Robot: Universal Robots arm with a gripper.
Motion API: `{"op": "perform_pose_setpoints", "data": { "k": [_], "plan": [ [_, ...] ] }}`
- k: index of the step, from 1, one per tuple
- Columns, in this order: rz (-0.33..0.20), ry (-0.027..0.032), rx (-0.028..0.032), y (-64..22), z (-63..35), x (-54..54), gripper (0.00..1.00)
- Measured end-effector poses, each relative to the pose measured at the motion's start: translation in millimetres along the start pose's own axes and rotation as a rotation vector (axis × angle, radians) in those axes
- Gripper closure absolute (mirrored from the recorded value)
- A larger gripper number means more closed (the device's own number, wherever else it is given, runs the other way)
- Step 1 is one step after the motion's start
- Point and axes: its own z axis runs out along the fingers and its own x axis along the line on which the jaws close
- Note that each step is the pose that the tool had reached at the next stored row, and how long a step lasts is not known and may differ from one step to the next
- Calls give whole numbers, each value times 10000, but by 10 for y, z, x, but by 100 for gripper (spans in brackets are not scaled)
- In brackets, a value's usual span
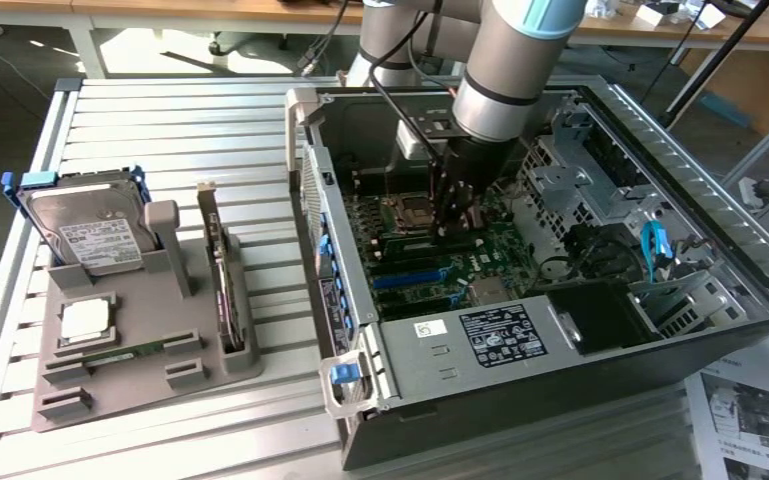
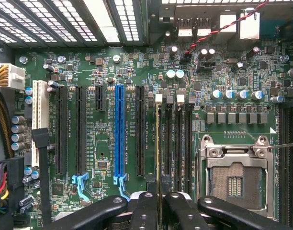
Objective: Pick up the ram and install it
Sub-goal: 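Insert the ram into the slot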
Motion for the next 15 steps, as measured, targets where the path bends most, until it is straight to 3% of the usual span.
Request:
{"op": "perform_pose_setpoints", "data": {
  "k": [15],
  "plan": [
    [207, -11, -8, -10, 1, -7, 87]
  ]
}}
